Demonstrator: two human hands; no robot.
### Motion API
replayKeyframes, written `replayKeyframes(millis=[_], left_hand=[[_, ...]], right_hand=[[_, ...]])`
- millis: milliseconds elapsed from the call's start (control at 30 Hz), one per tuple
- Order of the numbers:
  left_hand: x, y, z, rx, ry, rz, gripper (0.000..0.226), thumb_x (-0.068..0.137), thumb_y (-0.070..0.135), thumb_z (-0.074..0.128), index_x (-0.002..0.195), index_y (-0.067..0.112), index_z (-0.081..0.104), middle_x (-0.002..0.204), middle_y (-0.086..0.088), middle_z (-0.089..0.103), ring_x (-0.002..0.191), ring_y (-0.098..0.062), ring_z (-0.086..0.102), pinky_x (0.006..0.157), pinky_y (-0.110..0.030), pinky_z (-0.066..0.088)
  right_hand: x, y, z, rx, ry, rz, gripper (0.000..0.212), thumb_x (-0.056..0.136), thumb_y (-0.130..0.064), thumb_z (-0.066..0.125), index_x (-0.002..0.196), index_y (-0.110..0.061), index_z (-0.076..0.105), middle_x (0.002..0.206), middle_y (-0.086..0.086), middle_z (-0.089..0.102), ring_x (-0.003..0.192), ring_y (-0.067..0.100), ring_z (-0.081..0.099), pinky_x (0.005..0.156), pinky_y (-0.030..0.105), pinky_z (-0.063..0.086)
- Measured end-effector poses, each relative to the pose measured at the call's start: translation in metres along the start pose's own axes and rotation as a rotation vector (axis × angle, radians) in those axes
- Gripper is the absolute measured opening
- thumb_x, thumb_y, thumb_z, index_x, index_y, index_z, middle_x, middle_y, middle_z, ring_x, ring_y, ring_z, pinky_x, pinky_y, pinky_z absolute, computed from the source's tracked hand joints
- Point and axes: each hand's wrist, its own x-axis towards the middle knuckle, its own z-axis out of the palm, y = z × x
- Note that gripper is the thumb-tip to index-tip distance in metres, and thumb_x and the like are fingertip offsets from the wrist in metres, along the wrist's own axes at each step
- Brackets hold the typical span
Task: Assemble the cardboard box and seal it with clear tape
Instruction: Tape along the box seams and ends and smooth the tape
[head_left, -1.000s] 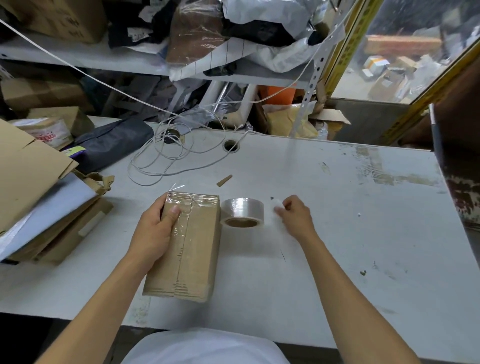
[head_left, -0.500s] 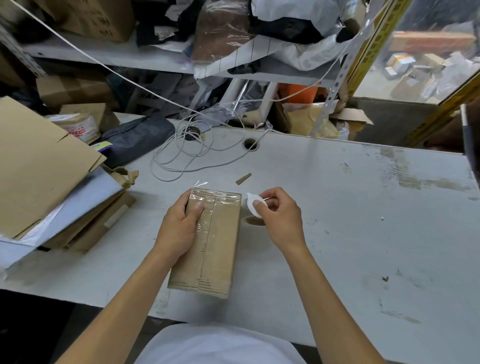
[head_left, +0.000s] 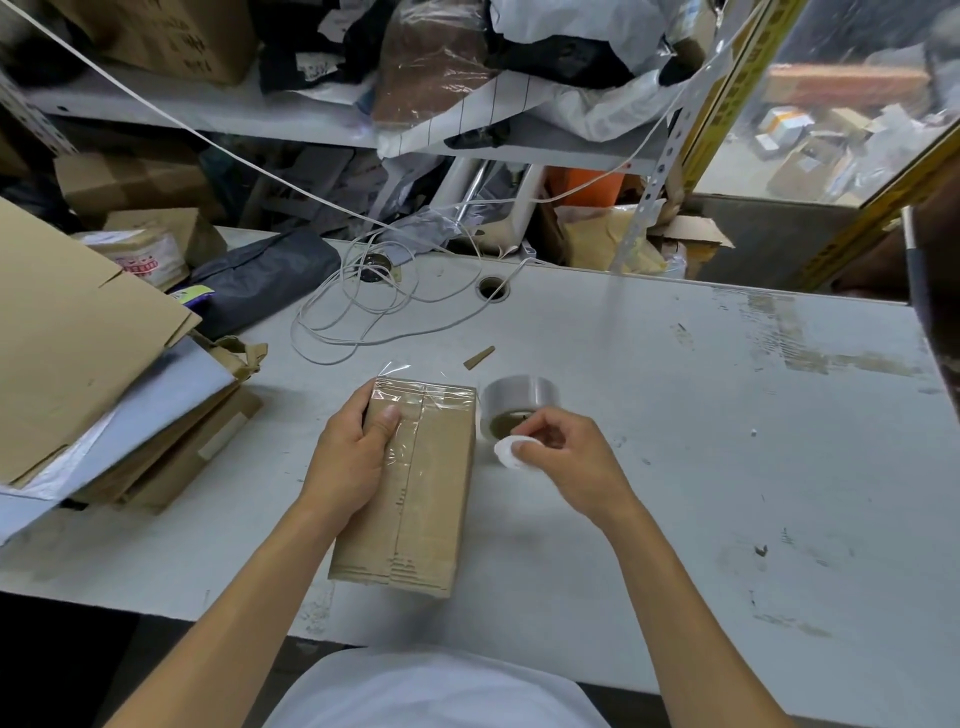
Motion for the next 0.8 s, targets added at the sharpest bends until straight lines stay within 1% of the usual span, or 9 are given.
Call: replayKeyframes(millis=[100,167,233,300,400,500,600,667,800], left_hand=[[0.001,-0.002,0.0,-0.005,0.002,0.006,0.035,0.103,0.031,0.045,0.138,0.031,0.051,0.118,0.01,0.066,0.107,-0.008,0.06,0.077,-0.018,0.041],[0.002,-0.002,0.0,-0.004,0.004,0.01,0.033,0.103,0.03,0.045,0.135,0.031,0.053,0.117,0.01,0.067,0.106,-0.008,0.061,0.078,-0.019,0.041],[0.002,-0.002,0.001,-0.004,0.01,0.016,0.033,0.103,0.029,0.046,0.134,0.031,0.055,0.116,0.011,0.067,0.105,-0.007,0.061,0.079,-0.02,0.042],[0.001,-0.002,0.001,-0.004,0.015,0.018,0.032,0.103,0.029,0.046,0.134,0.031,0.055,0.114,0.012,0.067,0.102,-0.005,0.061,0.079,-0.022,0.043],[0.0,0.0,0.001,-0.013,0.024,0.017,0.032,0.103,0.029,0.046,0.134,0.031,0.055,0.111,0.013,0.067,0.099,-0.004,0.061,0.077,-0.022,0.043],[0.0,0.001,0.0,-0.033,0.021,0.017,0.03,0.103,0.028,0.046,0.131,0.033,0.055,0.105,0.018,0.067,0.093,-0.001,0.062,0.074,-0.022,0.044],[0.0,-0.001,-0.002,-0.05,0.011,0.023,0.031,0.102,0.029,0.048,0.132,0.033,0.055,0.108,0.016,0.067,0.097,-0.003,0.063,0.077,-0.024,0.046],[-0.001,-0.004,-0.004,-0.058,0.007,0.025,0.034,0.101,0.03,0.049,0.134,0.032,0.055,0.114,0.013,0.068,0.103,-0.007,0.063,0.084,-0.028,0.048],[-0.004,-0.01,-0.003,-0.08,-0.004,0.016,0.037,0.1,0.031,0.051,0.137,0.032,0.052,0.119,0.012,0.067,0.108,-0.008,0.062,0.091,-0.031,0.049]], right_hand=[[0.003,0.017,-0.018,0.113,0.255,0.057,0.005,0.084,-0.013,0.073,0.084,-0.012,0.068,0.067,-0.004,0.066,0.064,0.009,0.06,0.065,0.025,0.047],[0.006,0.037,-0.026,0.065,0.387,0.156,0.012,0.085,-0.018,0.073,0.086,-0.01,0.064,0.07,0.0,0.069,0.061,0.013,0.063,0.066,0.034,0.051],[0.009,0.06,-0.025,-0.038,0.396,0.263,0.016,0.086,-0.022,0.072,0.089,-0.009,0.063,0.08,0.005,0.072,0.063,0.014,0.066,0.068,0.036,0.054],[0.012,0.08,-0.021,-0.099,0.373,0.312,0.017,0.087,-0.021,0.071,0.092,-0.008,0.062,0.089,0.008,0.072,0.069,0.016,0.066,0.064,0.029,0.05],[0.016,0.099,-0.01,-0.308,0.352,0.28,0.024,0.086,-0.023,0.073,0.1,-0.007,0.062,0.102,0.009,0.064,0.09,0.024,0.061,0.075,0.03,0.045],[0.011,0.094,0.002,-0.393,0.399,0.292,0.033,0.087,-0.03,0.073,0.108,-0.009,0.059,0.114,0.008,0.052,0.091,0.023,0.056,0.078,0.028,0.04],[0.004,0.056,0.018,-0.253,0.503,0.105,0.012,0.089,-0.024,0.07,0.092,-0.013,0.067,0.099,0.003,0.062,0.085,0.017,0.06,0.074,0.024,0.041],[-0.005,0.02,0.032,-0.086,0.506,0.008,0.01,0.09,-0.023,0.069,0.081,-0.018,0.069,0.083,-0.004,0.067,0.075,0.007,0.061,0.068,0.016,0.043],[-0.015,-0.02,0.059,0.055,0.519,-0.064,0.009,0.088,-0.024,0.072,0.083,-0.017,0.075,0.076,-0.009,0.072,0.071,0.003,0.064,0.066,0.011,0.047]])
